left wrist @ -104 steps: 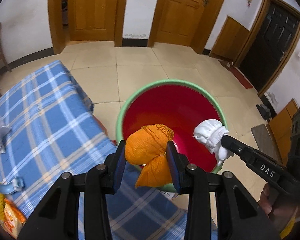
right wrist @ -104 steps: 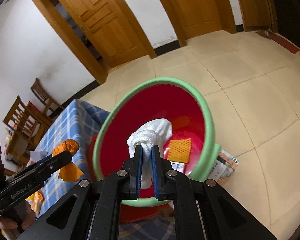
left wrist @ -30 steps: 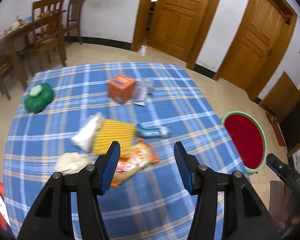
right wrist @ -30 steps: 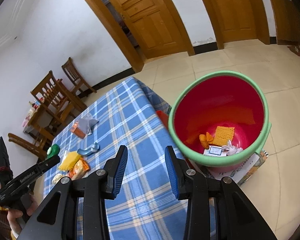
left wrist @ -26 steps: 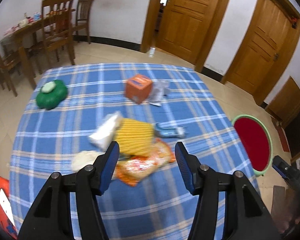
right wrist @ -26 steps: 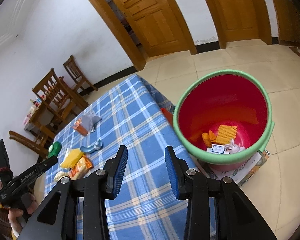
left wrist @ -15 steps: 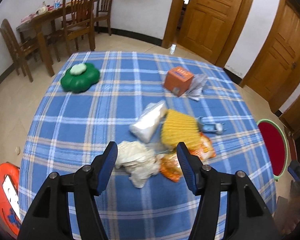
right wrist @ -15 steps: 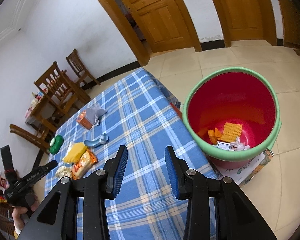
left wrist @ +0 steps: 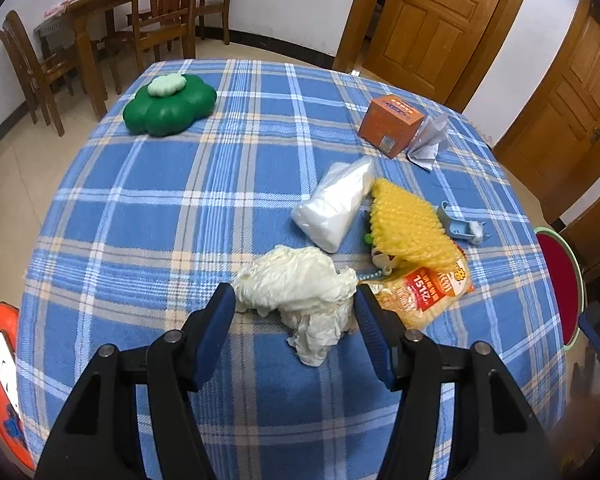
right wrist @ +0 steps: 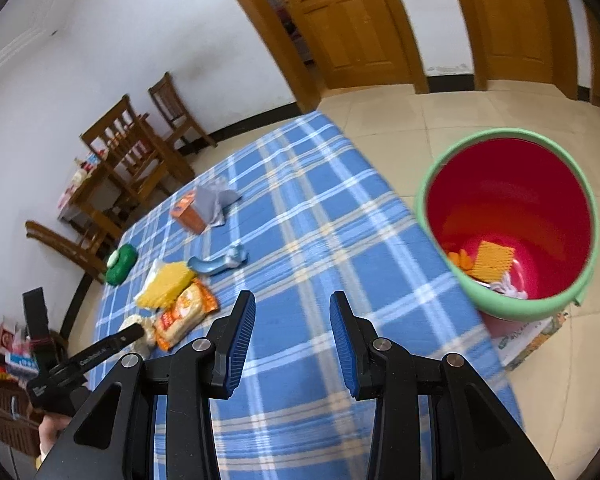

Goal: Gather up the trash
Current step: 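Move both tools back over the table toward the remaining trash, then grasp the crumpled white paper with the left tool while the right tool grasps the snack bag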

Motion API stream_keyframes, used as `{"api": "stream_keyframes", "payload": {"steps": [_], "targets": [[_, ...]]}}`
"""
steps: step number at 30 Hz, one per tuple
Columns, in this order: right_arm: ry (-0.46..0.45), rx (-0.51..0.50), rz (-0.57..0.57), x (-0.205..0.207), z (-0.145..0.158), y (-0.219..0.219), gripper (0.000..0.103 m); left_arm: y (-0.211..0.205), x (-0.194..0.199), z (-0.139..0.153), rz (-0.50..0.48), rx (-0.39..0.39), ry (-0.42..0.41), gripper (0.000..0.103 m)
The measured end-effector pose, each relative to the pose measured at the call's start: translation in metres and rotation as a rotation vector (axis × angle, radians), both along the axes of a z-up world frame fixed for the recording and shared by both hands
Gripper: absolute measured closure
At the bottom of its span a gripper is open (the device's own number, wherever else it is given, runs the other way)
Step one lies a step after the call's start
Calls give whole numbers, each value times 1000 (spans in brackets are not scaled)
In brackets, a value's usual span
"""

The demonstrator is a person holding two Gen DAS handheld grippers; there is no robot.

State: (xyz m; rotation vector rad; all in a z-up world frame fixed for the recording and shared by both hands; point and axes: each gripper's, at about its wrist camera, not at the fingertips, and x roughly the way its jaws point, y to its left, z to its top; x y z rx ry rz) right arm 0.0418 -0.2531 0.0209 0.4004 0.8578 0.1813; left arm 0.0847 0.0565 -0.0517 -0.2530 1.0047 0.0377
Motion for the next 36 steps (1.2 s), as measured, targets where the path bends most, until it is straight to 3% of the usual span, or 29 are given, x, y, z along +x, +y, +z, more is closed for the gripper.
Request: {"api": "stream_keyframes", "payload": {"steps": [4,10,16,23,29,35,36], "targets": [[-1,-12,55,8,-1,23,63,4,0,-1,-6,-32,-15,42],[20,-31,136,22,-7,53,61,9,1,-3,-22,-66,-38,58],[54,-29,192,35,-18,75,57,15,-1,0,-32,-88,-53,66],[81,-40,251,45,-27,103,51,30,-10,10,-3,-113,-92,66],[90,-70,299,54,-34,125,39,44,-19,17,32,-113,-112,66],[106,-150,346,66,-45,145,37,56,-25,20,58,-113,-125,66],[108,-161,353,67,-46,147,29,57,-26,20,61,-114,-127,66]]}}
